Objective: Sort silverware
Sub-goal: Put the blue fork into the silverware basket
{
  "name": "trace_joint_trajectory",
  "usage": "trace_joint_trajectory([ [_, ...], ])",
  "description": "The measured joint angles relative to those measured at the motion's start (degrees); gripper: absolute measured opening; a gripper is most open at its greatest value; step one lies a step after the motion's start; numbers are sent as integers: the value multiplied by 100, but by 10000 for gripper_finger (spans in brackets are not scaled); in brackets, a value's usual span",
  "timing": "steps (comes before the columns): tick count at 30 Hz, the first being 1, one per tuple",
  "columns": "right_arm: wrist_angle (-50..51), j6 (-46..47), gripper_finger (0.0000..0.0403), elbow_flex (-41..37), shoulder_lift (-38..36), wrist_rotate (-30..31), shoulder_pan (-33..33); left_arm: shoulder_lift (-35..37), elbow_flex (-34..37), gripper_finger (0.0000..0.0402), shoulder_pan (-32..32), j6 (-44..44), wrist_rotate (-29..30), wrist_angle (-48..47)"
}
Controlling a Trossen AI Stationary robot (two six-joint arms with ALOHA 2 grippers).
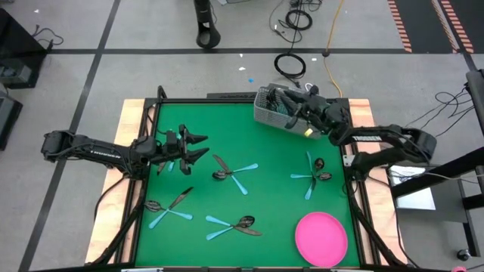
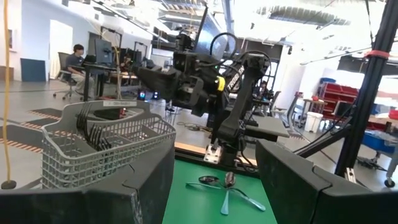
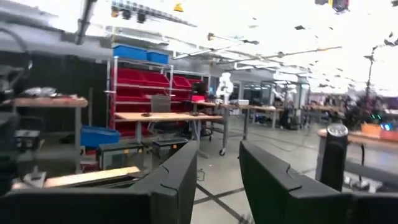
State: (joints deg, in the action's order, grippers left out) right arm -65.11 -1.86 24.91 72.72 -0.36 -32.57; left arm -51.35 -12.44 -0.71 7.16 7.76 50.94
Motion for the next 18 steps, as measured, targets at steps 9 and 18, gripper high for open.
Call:
trace_joint_trajectory([
  [9, 4043, -2056, 112, 1144, -952, -9, 867, 0, 0, 228, 0, -2, -16, 0],
  [18, 9442, -3411, 112, 2929, -848, 31, 1484, 0, 0, 228, 0, -5, -14, -9],
])
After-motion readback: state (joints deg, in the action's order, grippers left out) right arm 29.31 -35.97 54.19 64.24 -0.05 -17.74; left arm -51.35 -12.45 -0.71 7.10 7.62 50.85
